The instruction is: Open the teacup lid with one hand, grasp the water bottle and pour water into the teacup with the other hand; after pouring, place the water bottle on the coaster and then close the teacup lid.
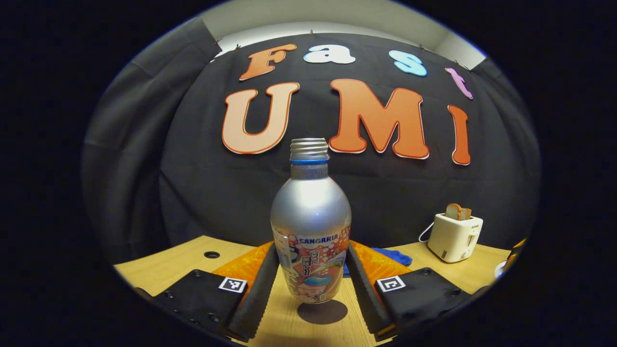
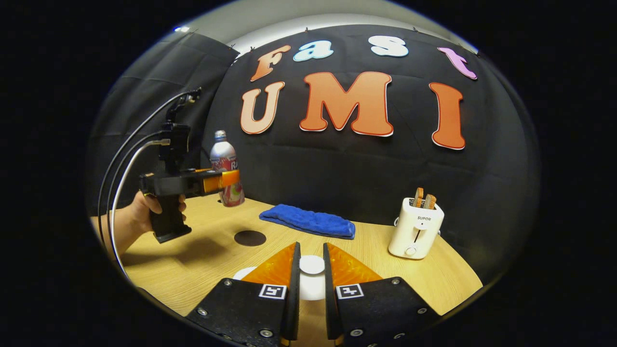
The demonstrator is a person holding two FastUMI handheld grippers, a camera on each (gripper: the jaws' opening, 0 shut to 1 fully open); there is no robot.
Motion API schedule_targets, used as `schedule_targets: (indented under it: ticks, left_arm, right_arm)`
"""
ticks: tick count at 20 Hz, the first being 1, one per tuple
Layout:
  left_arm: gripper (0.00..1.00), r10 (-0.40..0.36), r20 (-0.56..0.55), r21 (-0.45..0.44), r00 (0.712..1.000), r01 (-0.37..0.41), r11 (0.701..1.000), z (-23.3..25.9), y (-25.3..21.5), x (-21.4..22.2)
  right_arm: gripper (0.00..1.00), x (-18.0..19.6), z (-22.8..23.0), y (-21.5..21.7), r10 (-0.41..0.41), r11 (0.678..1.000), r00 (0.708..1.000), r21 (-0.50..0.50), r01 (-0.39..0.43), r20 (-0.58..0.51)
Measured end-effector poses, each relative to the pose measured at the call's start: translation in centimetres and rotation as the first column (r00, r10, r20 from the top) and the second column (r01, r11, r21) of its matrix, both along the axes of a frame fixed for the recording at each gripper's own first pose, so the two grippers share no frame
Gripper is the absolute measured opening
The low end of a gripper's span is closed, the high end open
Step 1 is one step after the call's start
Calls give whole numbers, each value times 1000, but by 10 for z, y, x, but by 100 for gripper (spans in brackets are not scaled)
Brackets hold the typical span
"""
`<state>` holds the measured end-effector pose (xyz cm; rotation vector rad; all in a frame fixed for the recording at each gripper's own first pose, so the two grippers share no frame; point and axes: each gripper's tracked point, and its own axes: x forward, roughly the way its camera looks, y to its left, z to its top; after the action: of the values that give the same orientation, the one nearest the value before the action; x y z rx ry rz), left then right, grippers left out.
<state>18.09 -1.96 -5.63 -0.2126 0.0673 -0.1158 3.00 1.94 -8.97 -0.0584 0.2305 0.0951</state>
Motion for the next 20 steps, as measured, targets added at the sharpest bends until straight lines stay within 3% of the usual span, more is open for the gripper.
schedule_targets:
  ticks: [1, 2, 9, 10, 13, 14, 18, 20]
  left_arm:
    - [79, -8, -23, -8, 1000, 7, 1000, -10, -3, 4]
    - [83, -13, -40, -18, 999, 12, 1000, -19, -6, 11]
    - [83, -51, -192, -24, 980, 47, 999, -94, -25, 28]
    - [79, -59, -205, -30, 977, 54, 998, -97, -28, 28]
    - [87, -71, -218, -17, 973, 69, 997, -100, -27, 25]
    - [83, -75, -220, -17, 973, 73, 997, -104, -29, 26]
    - [83, -104, -238, -3, 966, 107, 994, -107, -35, 22]
    - [89, -103, -261, 37, 960, 117, 992, -112, -36, 18]
  right_arm:
    - [23, 1, -1, 1, 3, 1000, 1000, 2, -3, 0]
    - [23, 2, -1, 4, 11, 1000, 1000, 3, -11, -2]
    - [23, 3, -12, 10, 31, 1000, 999, 1, -31, -23]
    - [23, 2, -13, 11, 33, 999, 999, 3, -33, -26]
    - [23, 2, -20, 17, 47, 999, 998, 13, -47, -39]
    - [23, 2, -21, 19, 48, 999, 998, 17, -47, -40]
    - [24, 6, -27, 34, 74, 997, 996, 40, -72, -51]
    - [23, 8, -29, 40, 83, 996, 995, 45, -81, -51]
